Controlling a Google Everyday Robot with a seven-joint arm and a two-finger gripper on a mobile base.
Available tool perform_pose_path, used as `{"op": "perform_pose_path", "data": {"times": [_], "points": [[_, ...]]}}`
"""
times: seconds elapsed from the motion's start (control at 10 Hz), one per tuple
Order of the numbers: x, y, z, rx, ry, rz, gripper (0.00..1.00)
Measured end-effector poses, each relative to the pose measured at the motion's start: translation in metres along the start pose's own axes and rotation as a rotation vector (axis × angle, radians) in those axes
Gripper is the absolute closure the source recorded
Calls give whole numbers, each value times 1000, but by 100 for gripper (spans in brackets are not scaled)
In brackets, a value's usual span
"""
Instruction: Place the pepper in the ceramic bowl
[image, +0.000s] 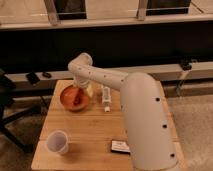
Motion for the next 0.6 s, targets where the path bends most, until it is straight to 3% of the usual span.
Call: {"op": "perform_pose_path", "data": {"times": [0.6], "points": [[1, 1, 2, 1, 2, 1, 20]]}}
